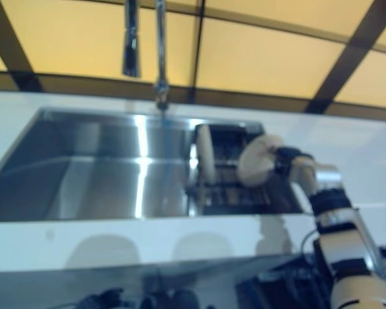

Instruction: Take plates into dishwasher

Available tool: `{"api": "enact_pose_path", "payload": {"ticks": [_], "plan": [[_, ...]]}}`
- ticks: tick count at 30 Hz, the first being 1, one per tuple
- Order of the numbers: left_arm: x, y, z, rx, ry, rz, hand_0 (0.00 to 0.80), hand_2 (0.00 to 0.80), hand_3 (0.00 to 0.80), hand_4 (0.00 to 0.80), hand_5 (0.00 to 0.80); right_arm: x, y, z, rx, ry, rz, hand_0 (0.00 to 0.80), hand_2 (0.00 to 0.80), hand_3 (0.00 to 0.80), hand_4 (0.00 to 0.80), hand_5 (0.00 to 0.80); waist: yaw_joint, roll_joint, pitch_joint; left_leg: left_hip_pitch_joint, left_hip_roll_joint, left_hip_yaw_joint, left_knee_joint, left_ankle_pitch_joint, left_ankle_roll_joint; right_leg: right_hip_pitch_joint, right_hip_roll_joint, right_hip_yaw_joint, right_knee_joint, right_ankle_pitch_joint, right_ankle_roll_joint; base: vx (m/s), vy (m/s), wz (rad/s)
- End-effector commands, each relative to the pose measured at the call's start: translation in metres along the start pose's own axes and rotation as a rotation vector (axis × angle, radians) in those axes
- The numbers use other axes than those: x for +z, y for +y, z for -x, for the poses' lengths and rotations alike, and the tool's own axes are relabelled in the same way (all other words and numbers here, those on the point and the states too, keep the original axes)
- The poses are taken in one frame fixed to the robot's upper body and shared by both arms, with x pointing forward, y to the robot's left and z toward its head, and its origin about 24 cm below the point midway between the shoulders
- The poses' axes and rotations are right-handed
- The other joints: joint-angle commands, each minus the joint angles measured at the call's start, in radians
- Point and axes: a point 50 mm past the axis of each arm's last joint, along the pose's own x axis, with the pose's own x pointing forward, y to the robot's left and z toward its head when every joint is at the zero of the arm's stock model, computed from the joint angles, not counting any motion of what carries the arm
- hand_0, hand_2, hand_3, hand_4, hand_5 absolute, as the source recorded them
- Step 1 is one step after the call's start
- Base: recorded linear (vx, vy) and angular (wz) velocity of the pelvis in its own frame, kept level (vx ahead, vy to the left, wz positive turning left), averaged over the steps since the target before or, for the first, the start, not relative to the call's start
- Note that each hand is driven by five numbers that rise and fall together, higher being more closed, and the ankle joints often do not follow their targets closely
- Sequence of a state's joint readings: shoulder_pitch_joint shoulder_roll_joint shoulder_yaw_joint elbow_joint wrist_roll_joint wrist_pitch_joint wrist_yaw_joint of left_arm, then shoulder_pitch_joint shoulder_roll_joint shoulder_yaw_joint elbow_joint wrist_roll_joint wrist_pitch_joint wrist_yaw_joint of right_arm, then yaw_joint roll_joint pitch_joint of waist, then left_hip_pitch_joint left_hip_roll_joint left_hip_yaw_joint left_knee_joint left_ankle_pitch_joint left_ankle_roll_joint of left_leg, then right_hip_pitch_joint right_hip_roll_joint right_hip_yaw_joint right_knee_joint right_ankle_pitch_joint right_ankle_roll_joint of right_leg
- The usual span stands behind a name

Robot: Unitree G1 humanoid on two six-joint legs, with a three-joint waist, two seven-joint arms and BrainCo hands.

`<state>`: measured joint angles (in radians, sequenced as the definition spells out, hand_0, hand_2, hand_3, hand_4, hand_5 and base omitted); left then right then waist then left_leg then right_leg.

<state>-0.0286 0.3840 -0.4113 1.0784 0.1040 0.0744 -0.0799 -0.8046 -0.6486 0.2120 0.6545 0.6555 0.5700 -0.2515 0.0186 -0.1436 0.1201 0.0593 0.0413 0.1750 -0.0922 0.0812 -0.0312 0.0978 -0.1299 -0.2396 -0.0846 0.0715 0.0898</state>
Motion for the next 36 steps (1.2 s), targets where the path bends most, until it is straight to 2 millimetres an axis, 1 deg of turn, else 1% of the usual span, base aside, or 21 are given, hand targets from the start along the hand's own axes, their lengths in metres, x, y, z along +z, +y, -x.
{"api": "enact_pose_path", "payload": {"ticks": [1, 4, 7, 8, 12, 14, 15, 18, 22, 24, 26, 27, 29, 30, 31, 33, 34, 35, 36], "plan": [[0.026, 0.003, -0.003, 0.002, -0.068, -0.082, 0.000, 0.000, 0.000, 0.000, 0.000, 0.097, -0.024, 0.028, -0.187, -0.409, 0.088, 0.800, 0.800, 0.800, 0.800, 0.800, 0.061, 0.032, 0.013, 0.045, 0.002, 0.019, 0.005, -0.090, 0.017, -0.038, -0.041, -0.011, 0.074, 0.020, 0.083, 0.000, 0.000, 0.00], [0.026, 0.000, -0.003, -0.005, -0.070, -0.084, 0.000, 0.000, 0.000, 0.000, 0.000, 0.111, -0.020, 0.039, -0.256, -0.541, 0.088, 0.800, 0.800, 0.800, 0.800, 0.800, 0.061, 0.038, 0.014, 0.048, 0.001, 0.019, 0.005, -0.091, 0.020, -0.037, -0.043, -0.010, 0.076, 0.018, 0.084, 0.000, 0.000, 0.00], [0.026, -0.004, -0.003, -0.014, -0.075, -0.088, 0.000, 0.000, 0.000, 0.000, 0.000, 0.123, -0.012, 0.054, -0.279, -0.725, 0.012, 0.800, 0.800, 0.800, 0.800, 0.800, 0.062, 0.046, 0.013, 0.048, -0.002, 0.015, 0.005, -0.094, 0.023, -0.035, -0.045, -0.010, 0.075, 0.015, 0.084, 0.000, 0.000, 0.00], [0.026, -0.005, -0.003, -0.017, -0.076, -0.091, 0.000, 0.000, 0.000, 0.000, 0.000, 0.124, -0.008, 0.058, -0.278, -0.768, -0.012, 0.800, 0.800, 0.800, 0.800, 0.800, 0.063, 0.048, 0.014, 0.049, -0.003, 0.014, 0.005, -0.096, 0.024, -0.035, -0.046, -0.010, 0.075, 0.014, 0.084, 0.000, 0.000, 0.00], [0.025, -0.011, -0.004, -0.034, -0.080, -0.104, 0.000, 0.000, 0.000, 0.000, 0.000, 0.119, 0.003, 0.072, -0.313, -0.904, -0.151, 0.800, 0.800, 0.800, 0.800, 0.800, 0.065, 0.060, 0.010, 0.050, -0.009, 0.008, 0.005, -0.103, 0.030, -0.032, -0.049, -0.009, 0.072, 0.010, 0.083, 0.000, 0.000, 0.00], [0.024, -0.012, -0.004, -0.036, -0.080, -0.107, 0.000, 0.000, 0.000, 0.000, 0.000, 0.118, 0.003, 0.075, -0.327, -0.926, -0.176, 0.800, 0.800, 0.800, 0.800, 0.800, 0.065, 0.061, 0.009, 0.051, -0.010, 0.006, 0.005, -0.105, 0.031, -0.031, -0.050, -0.009, 0.072, 0.009, 0.083, 0.000, 0.000, 0.00], [0.025, -0.014, -0.004, -0.042, -0.083, -0.110, 0.000, 0.000, 0.000, 0.000, 0.000, 0.116, 0.001, 0.081, -0.365, -0.993, -0.235, 0.800, 0.800, 0.800, 0.800, 0.800, 0.063, 0.067, 0.006, 0.053, -0.013, 0.005, 0.005, -0.109, 0.033, -0.030, -0.051, -0.009, 0.071, 0.010, 0.082, 0.000, 0.000, 0.00], [0.026, -0.016, -0.004, -0.050, -0.084, -0.116, 0.000, 0.000, 0.000, 0.000, 0.000, 0.116, -0.001, 0.089, -0.419, -1.063, -0.262, 0.800, 0.800, 0.800, 0.800, 0.800, 0.060, 0.071, 0.001, 0.055, -0.017, 0.004, 0.005, -0.114, 0.036, -0.028, -0.055, -0.007, 0.068, 0.011, 0.083, 0.011, 0.043, 0.03], [0.026, -0.018, -0.004, -0.058, -0.086, -0.120, 0.000, 0.000, 0.000, 0.000, 0.000, 0.118, -0.010, 0.096, -0.495, -1.126, -0.228, 0.800, 0.800, 0.800, 0.800, 0.800, 0.056, 0.075, -0.005, 0.057, -0.023, 0.003, 0.005, -0.120, 0.039, -0.029, -0.059, -0.005, 0.068, 0.014, 0.085, 0.006, 0.044, 0.03], [0.025, -0.018, -0.004, -0.060, -0.086, -0.120, 0.000, 0.000, 0.000, 0.000, 0.000, 0.121, -0.017, 0.101, -0.539, -1.178, -0.158, 0.800, 0.800, 0.800, 0.800, 0.800, 0.053, 0.076, -0.007, 0.058, -0.026, 0.003, 0.005, -0.122, 0.042, -0.033, -0.063, -0.005, 0.076, 0.015, 0.085, -0.002, 0.054, 0.00], [0.024, -0.017, -0.004, -0.063, -0.084, -0.122, 0.000, 0.000, 0.000, 0.000, 0.000, 0.123, -0.030, 0.109, -0.591, -1.240, -0.082, 0.800, 0.800, 0.800, 0.800, 0.800, 0.044, 0.075, -0.007, 0.059, -0.031, 0.003, 0.005, -0.124, 0.048, -0.043, -0.071, 0.001, 0.099, 0.018, 0.087, -0.008, 0.078, 0.00], [0.023, -0.017, -0.003, -0.064, -0.084, -0.121, 0.000, 0.000, 0.000, 0.000, 0.000, 0.123, -0.033, 0.112, -0.613, -1.259, -0.034, 0.800, 0.800, 0.800, 0.800, 0.800, 0.040, 0.075, -0.006, 0.059, -0.033, 0.002, 0.005, -0.125, 0.050, -0.049, -0.075, 0.003, 0.112, 0.024, 0.089, -0.018, 0.091, -0.01], [0.021, -0.014, -0.003, -0.063, -0.076, -0.130, 0.000, 0.000, 0.000, 0.000, 0.000, 0.117, -0.048, 0.122, -0.675, -1.321, 0.087, 0.800, 0.800, 0.800, 0.800, 0.800, 0.021, 0.070, 0.001, 0.056, -0.045, -0.006, 0.005, -0.128, 0.061, -0.079, -0.092, 0.024, 0.149, 0.060, 0.097, -0.030, 0.081, -0.03], [0.021, -0.013, -0.002, -0.062, -0.074, -0.134, 0.000, 0.000, 0.000, 0.000, 0.000, 0.115, -0.052, 0.124, -0.691, -1.330, 0.120, 0.800, 0.800, 0.800, 0.800, 0.800, 0.019, 0.068, 0.001, 0.054, -0.048, -0.007, 0.005, -0.129, 0.064, -0.089, -0.096, 0.030, 0.158, 0.068, 0.100, -0.051, 0.078, -0.06], [0.020, -0.010, -0.002, -0.057, -0.070, -0.133, 0.000, 0.000, 0.000, 0.000, 0.000, 0.107, -0.061, 0.130, -0.714, -1.344, 0.165, 0.800, 0.800, 0.800, 0.800, 0.800, -0.001, 0.065, 0.010, 0.055, -0.052, -0.010, 0.005, -0.131, 0.067, -0.112, -0.104, 0.042, 0.175, 0.096, 0.107, -0.047, 0.072, -0.12], [0.018, -0.009, -0.002, -0.059, -0.063, -0.139, 0.000, 0.000, 0.000, 0.000, 0.000, 0.098, -0.073, 0.136, -0.737, -1.344, 0.219, 0.800, 0.800, 0.800, 0.800, 0.800, -0.024, 0.061, 0.016, 0.054, -0.055, -0.009, 0.005, -0.134, 0.068, -0.139, -0.106, 0.061, 0.179, 0.123, 0.116, -0.048, 0.077, -0.24], [0.016, -0.009, -0.001, -0.060, -0.056, -0.141, 0.000, 0.000, 0.000, 0.000, 0.000, 0.093, -0.077, 0.138, -0.737, -1.338, 0.243, 0.800, 0.800, 0.800, 0.800, 0.800, -0.039, 0.060, 0.019, 0.057, -0.055, -0.006, 0.005, -0.136, 0.066, -0.151, -0.103, 0.070, 0.172, 0.136, 0.121, -0.039, 0.060, -0.31], [0.015, -0.009, -0.001, -0.060, -0.052, -0.145, 0.000, 0.000, 0.000, 0.000, 0.000, 0.090, -0.080, 0.139, -0.735, -1.327, 0.259, 0.800, 0.800, 0.800, 0.800, 0.800, -0.042, 0.059, 0.020, 0.059, -0.054, -0.001, 0.005, -0.138, 0.065, -0.158, -0.102, 0.073, 0.168, 0.147, 0.124, -0.065, 0.062, -0.37], [0.011, -0.008, -0.001, -0.049, -0.042, -0.130, 0.000, 0.000, 0.000, 0.000, 0.000, 0.085, -0.082, 0.140, -0.713, -1.320, 0.261, 0.800, 0.800, 0.800, 0.800, 0.800, -0.065, 0.060, 0.028, 0.069, -0.049, 0.014, 0.005, -0.141, 0.061, -0.192, -0.105, 0.070, 0.162, 0.176, 0.136, -0.065, 0.046, -0.49]]}}
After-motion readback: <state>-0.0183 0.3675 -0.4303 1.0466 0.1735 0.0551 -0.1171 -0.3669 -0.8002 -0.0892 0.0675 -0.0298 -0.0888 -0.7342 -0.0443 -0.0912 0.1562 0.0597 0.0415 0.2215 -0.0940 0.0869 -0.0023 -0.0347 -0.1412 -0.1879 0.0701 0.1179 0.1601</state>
